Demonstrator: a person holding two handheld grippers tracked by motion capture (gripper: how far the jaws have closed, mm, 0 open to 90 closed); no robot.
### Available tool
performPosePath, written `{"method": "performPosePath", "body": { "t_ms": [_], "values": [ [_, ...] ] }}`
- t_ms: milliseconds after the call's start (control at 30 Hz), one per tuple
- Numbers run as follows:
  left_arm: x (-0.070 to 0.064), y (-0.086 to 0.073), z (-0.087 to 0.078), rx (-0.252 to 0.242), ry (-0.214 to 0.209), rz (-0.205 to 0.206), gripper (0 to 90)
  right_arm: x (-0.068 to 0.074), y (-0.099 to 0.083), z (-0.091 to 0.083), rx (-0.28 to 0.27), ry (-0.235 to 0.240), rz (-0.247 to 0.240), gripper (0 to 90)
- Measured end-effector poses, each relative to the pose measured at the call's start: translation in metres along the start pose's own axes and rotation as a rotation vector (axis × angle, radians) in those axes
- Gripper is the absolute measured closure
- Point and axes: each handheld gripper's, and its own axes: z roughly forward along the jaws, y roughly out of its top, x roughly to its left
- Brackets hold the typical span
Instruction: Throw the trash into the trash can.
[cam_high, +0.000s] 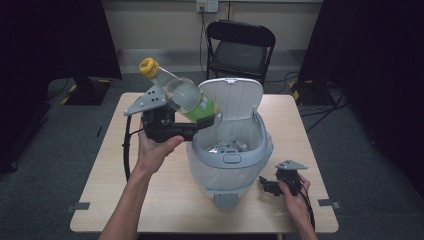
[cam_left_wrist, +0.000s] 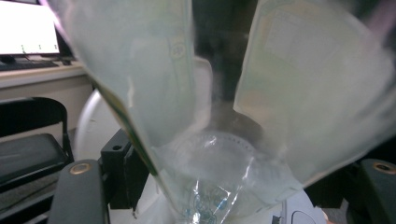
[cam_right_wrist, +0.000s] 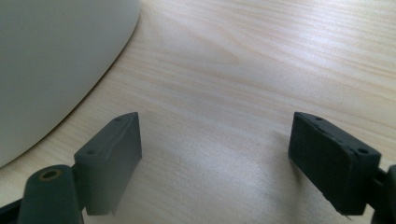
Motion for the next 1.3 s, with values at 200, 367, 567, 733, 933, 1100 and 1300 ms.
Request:
{"method": "performPosePath", "body": {
  "t_ms": [200, 367, 567, 733, 933, 1100, 1300],
  "values": [
    [0.000, -0.002, 0.019, 0.073, -0.026, 0.015, 28.1, 0.000, 0.000, 0.000, 0.000, 0.000, 0.001, 16.2],
    [-0.004, 0.001, 0.030, 0.111, -0.044, 0.049, 28.0, 0.000, 0.000, 0.000, 0.000, 0.000, 0.000, 16.2],
    [-0.008, 0.006, 0.037, 0.158, -0.024, 0.101, 26.2, 0.000, 0.000, 0.000, 0.001, 0.001, -0.001, 16.2],
    [-0.004, 0.006, 0.038, 0.151, -0.036, 0.078, 25.2, 0.000, 0.000, 0.000, 0.001, 0.002, 0.000, 16.3],
    [-0.002, 0.002, 0.043, 0.178, -0.028, 0.075, 24.2, 0.000, 0.000, 0.000, 0.000, 0.000, 0.000, 16.3],
    [-0.001, -0.001, 0.046, 0.211, -0.029, 0.084, 28.5, 0.000, 0.000, 0.000, 0.000, 0.000, 0.000, 16.3],
    [0.002, 0.004, 0.036, 0.097, -0.046, 0.051, 35.5, 0.000, 0.000, 0.000, 0.000, 0.000, 0.000, 16.2]
  ]
}}
